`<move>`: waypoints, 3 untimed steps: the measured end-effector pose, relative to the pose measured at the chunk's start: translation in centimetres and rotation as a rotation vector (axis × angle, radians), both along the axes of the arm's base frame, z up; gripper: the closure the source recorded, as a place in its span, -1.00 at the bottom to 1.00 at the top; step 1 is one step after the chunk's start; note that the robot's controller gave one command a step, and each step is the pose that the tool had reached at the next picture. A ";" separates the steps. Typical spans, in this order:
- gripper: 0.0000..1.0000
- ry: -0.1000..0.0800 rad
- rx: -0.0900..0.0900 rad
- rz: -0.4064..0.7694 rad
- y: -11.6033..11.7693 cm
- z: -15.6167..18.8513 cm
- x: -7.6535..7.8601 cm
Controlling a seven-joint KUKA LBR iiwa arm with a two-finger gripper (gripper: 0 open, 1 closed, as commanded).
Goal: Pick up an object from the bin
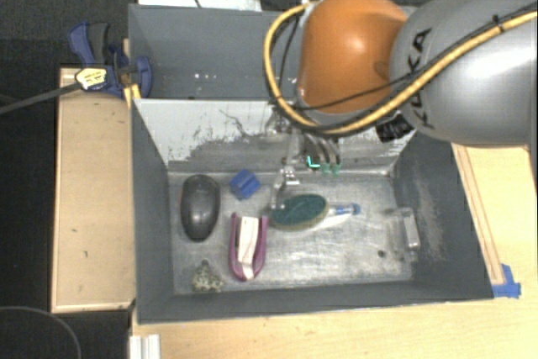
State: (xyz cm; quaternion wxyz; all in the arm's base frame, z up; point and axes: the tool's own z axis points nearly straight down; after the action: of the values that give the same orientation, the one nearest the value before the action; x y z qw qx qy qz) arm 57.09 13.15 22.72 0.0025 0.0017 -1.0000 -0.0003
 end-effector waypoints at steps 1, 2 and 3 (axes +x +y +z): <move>-1.00 -0.019 0.003 0.033 -0.1 -12.1 0.4; -1.00 -0.011 0.002 0.011 5.8 -13.0 2.2; 1.00 -0.008 0.002 0.004 5.5 -13.1 2.1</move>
Offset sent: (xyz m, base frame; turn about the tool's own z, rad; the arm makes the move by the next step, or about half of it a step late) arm -0.0004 -0.0015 -0.1572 -0.0419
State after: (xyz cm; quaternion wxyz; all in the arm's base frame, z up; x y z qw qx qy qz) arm 59.18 18.69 9.63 -0.0017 0.0039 -1.0000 -0.0012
